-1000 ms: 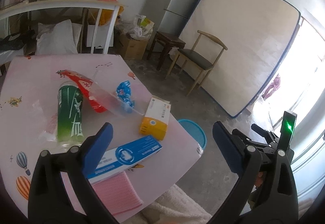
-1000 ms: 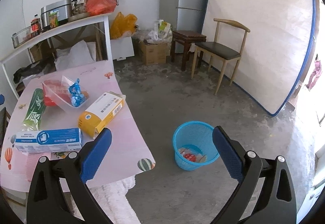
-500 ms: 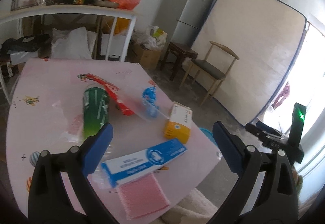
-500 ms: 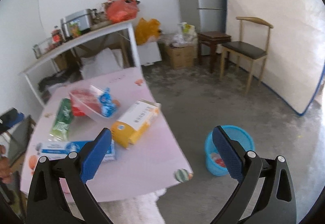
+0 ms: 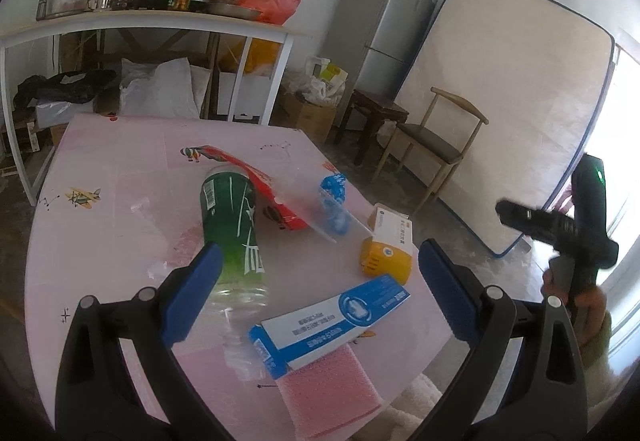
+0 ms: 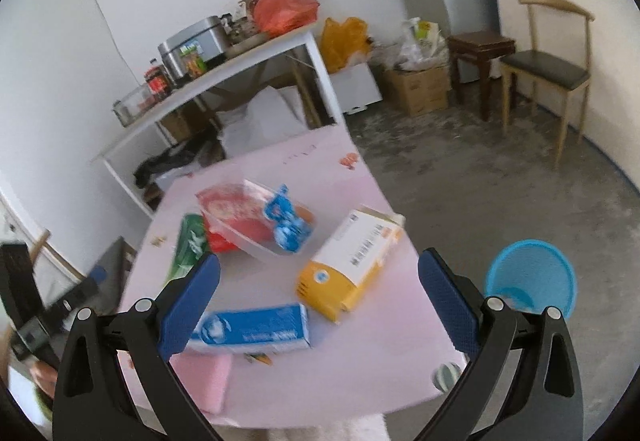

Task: Collect trash
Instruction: 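Close the right gripper on the orange-and-white medicine box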

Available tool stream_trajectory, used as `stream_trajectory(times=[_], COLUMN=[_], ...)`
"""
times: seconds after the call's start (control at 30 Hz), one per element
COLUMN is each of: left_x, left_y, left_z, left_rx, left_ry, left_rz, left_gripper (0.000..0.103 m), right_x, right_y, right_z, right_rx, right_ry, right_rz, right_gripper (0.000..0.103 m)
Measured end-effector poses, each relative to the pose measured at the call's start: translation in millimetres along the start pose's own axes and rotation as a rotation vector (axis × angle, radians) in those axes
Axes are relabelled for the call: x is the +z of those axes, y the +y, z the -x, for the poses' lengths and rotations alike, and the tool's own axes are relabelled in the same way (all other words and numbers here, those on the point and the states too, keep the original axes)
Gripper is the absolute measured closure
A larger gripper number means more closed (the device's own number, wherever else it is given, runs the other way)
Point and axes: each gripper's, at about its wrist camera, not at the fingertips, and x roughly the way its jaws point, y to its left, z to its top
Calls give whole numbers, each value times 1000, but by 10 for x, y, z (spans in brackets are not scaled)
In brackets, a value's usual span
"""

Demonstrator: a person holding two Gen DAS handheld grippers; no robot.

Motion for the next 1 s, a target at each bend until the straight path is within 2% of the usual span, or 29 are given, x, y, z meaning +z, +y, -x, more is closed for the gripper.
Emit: stream_trajectory(times=[0.07, 0.27, 0.43, 0.6, 0.67, 0.83, 1.0], left_x=[0, -9, -24, -56, -68, -95, -100], left_y=[15, 71, 115, 168, 189, 262, 302], left_z=[-12, -64, -108, -185, -212, -227, -214], left_rx=[4, 0, -22, -27, -24, -26, -21], left_ry=[-4, -11, -12, 12, 22, 32, 29], left_rz=[-9, -24, -26, -28, -22, 1, 5], left_gripper=[8, 8, 9, 9, 9, 9, 9], right_x=[111, 298, 242, 100, 64, 72, -5], right_y=[-4, 7, -118, -281, -368, -676, -650], right_z=[-88, -342, -566, -970, -1097, -1381, -1507], right_rx=[35, 67, 16, -41, -57, -83, -90], right_ry=[8, 41, 93, 227, 253, 282, 309], right_rz=[-15, -39, -99, -172, -217, -377, -381], right_gripper=[10, 17, 17, 17, 17, 17, 17])
